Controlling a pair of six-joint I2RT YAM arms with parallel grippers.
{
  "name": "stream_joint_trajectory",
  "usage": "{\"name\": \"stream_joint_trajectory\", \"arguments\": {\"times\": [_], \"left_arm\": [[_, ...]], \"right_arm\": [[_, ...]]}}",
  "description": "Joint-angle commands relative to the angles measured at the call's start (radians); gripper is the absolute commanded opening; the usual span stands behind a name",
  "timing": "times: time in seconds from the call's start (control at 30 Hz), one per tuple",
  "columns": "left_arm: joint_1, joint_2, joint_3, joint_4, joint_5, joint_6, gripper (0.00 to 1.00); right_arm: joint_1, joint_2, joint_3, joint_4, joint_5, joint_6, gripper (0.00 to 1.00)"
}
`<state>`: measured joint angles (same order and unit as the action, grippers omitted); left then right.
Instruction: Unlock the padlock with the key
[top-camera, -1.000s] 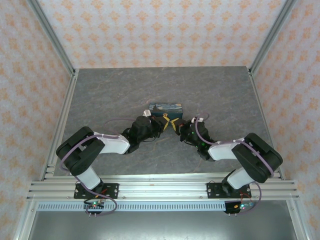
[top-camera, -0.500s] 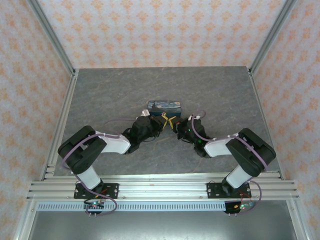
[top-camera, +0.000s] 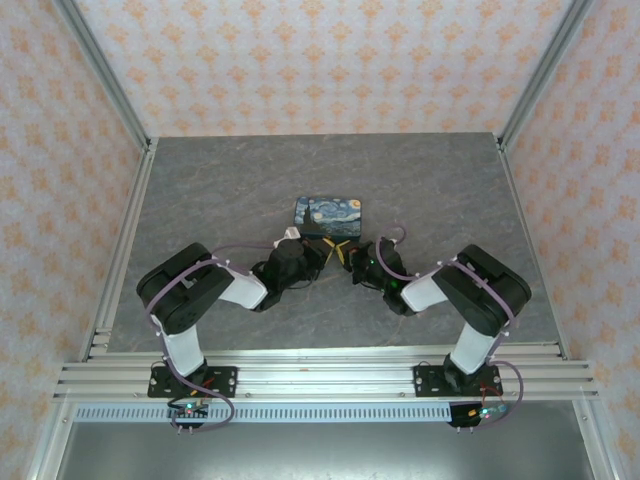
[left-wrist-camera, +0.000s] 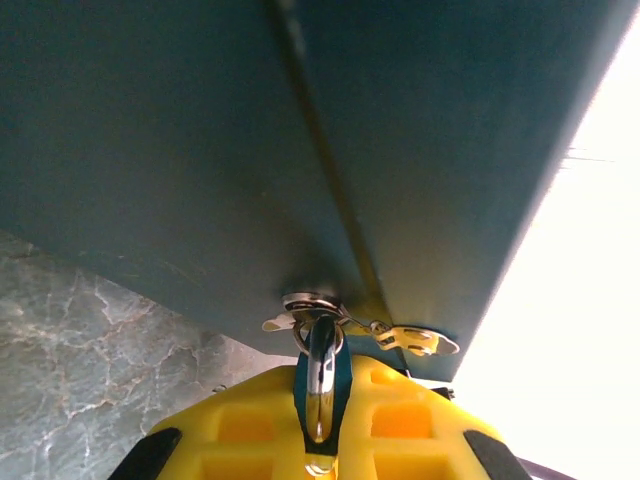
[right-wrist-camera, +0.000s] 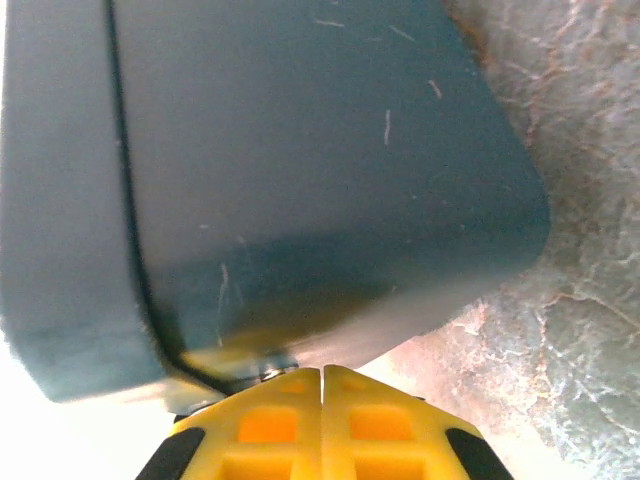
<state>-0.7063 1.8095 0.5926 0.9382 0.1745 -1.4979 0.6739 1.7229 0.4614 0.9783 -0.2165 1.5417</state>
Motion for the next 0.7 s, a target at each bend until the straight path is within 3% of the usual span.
{"name": "stream_joint_trajectory", "arguments": {"times": [0.0,0.3,0.37,0.53,0.67], "left_arm": [[-0.028,0.022,-0.014,0.076,0.056,0.059,0.00],[-0.028,0.032,-0.011,0.037,0.041,0.065,0.00],[-0.025,0.042,-0.014,0.037,0.029,0.052,0.00],[-0.013,0.062,-0.016,0.037,0.012,0.038,0.00],[0.000,0.062,-0.014,0.037,0.012,0.042,0.00]], "right_arm": [[0.010,-0.006,0.042,0.140,0.006,0.038,0.00],[0.009,-0.009,0.032,0.129,0.014,0.035,0.00],[0.009,-0.013,0.021,0.119,0.017,0.026,0.11],[-0.003,-0.063,-0.017,0.038,0.003,-0.027,0.52],[-0.024,-0.141,-0.072,-0.052,-0.021,-0.072,0.71]]}}
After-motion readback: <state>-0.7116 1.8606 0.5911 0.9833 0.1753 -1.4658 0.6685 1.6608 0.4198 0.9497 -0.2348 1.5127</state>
